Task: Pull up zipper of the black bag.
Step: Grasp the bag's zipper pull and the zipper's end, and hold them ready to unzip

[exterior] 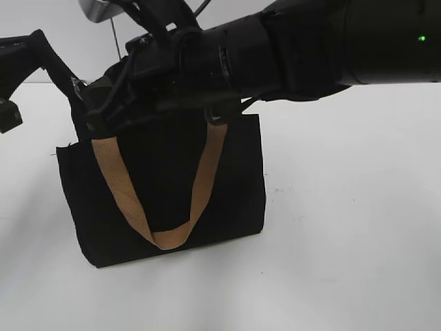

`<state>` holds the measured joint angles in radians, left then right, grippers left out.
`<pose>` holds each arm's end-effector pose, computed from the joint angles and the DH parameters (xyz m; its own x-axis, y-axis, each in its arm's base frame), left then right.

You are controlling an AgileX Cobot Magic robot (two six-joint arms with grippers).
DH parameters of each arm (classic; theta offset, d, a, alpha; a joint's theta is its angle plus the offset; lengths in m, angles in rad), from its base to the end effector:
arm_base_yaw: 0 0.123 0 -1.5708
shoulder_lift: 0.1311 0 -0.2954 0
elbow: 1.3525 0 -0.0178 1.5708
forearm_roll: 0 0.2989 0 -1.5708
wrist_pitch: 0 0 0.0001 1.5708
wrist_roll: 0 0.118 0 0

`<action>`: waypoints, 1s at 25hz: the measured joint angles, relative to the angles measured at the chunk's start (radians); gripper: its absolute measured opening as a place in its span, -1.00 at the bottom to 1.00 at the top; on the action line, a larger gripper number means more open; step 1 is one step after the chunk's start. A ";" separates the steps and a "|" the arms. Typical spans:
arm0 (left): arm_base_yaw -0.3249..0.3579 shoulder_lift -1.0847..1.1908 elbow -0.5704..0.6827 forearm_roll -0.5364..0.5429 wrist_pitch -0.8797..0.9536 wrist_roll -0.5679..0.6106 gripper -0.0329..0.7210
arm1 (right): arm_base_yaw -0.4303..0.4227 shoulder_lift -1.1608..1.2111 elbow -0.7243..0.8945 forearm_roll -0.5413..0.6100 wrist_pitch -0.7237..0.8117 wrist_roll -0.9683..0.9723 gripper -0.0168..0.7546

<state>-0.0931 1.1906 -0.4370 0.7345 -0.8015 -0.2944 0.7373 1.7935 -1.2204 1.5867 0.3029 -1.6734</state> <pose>0.2701 -0.0822 0.2371 0.1357 0.2191 -0.9662 0.5443 0.7984 0.2575 0.3278 0.3453 0.2242 -0.2693 -0.3553 -0.8951 -0.8637 0.5002 0.0614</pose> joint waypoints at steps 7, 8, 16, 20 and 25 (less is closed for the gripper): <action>0.000 0.000 0.000 -0.001 0.008 0.000 -0.89 | 0.000 -0.023 0.000 -0.001 -0.048 0.001 -0.96; 0.000 0.000 0.000 -0.001 0.009 0.000 -0.89 | 0.000 -0.023 0.000 -0.001 -0.059 0.001 -0.96; 0.000 0.000 0.000 -0.001 -0.021 0.000 -0.89 | 0.000 -0.023 0.000 -0.003 -0.092 0.003 -0.96; 0.000 0.000 0.000 0.001 -0.041 0.000 -0.89 | -0.020 -0.023 0.005 -0.007 -0.092 0.012 -0.96; 0.000 0.000 0.000 0.015 -0.042 0.000 -0.89 | -0.069 -0.023 0.044 -0.013 -0.071 0.075 -0.96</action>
<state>-0.0931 1.1906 -0.4370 0.7495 -0.8431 -0.2944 0.6684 1.7705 -1.1762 1.5740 0.2319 -1.5982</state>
